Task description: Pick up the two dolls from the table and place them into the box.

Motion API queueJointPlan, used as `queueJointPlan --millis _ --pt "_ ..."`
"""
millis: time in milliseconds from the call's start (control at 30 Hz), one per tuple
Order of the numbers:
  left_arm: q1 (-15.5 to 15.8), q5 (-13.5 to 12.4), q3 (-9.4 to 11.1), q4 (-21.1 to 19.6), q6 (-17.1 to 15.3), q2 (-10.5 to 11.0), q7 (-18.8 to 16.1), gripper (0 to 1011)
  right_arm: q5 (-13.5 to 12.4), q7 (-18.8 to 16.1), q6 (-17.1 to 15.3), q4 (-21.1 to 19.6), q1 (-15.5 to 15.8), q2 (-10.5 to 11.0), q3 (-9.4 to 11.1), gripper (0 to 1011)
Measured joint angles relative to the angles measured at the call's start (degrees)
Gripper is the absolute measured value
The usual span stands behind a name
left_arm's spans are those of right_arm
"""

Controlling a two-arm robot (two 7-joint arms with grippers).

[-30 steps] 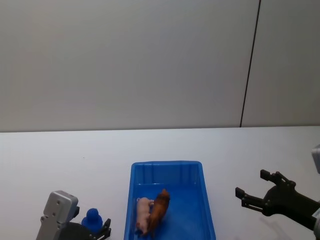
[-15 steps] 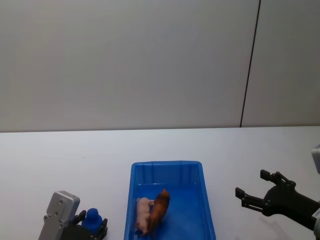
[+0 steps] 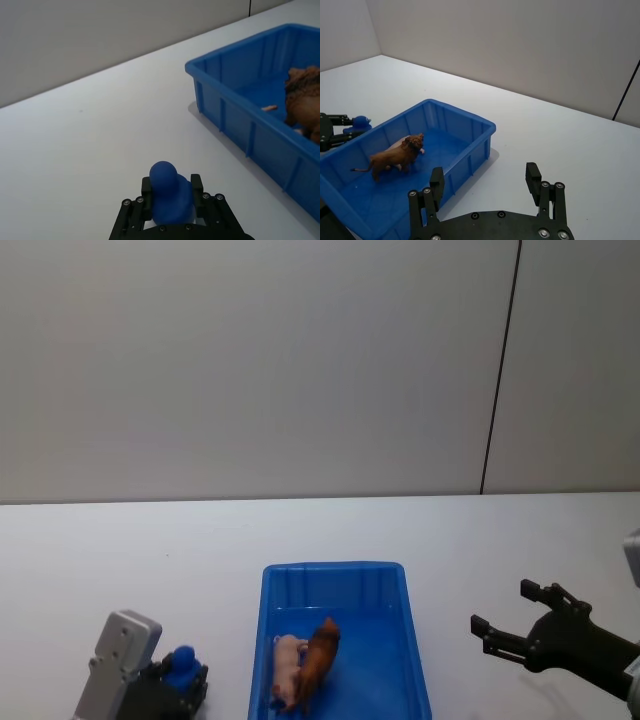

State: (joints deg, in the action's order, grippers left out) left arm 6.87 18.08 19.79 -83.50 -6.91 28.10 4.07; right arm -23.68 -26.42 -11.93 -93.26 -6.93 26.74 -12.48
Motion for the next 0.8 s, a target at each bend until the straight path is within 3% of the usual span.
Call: queueJointPlan --millis 300,567,700,800 --pt "0.94 -1.83 -0.61 -3.24 0.39 0.06 -0.18 410 0.00 0.00 0.00 0.00 0.00 0.00 0.00 1001" --pt "2.91 -4.34 -0.30 -5.92 1.53 -1.54 1.27 356 0.00 0.00 0.00 0.00 0.01 0.00 0.00 1001" --pt "4.14 -5.69 0.37 -6.57 2.17 -2.89 2.60 431 0.00 0.00 0.00 0.00 0.00 0.00 0.00 1001" --pt "5.30 -6.98 1.12 -6.76 2.90 -4.37 4.19 576 0.00 0.00 0.00 0.00 0.00 0.00 0.00 1001"
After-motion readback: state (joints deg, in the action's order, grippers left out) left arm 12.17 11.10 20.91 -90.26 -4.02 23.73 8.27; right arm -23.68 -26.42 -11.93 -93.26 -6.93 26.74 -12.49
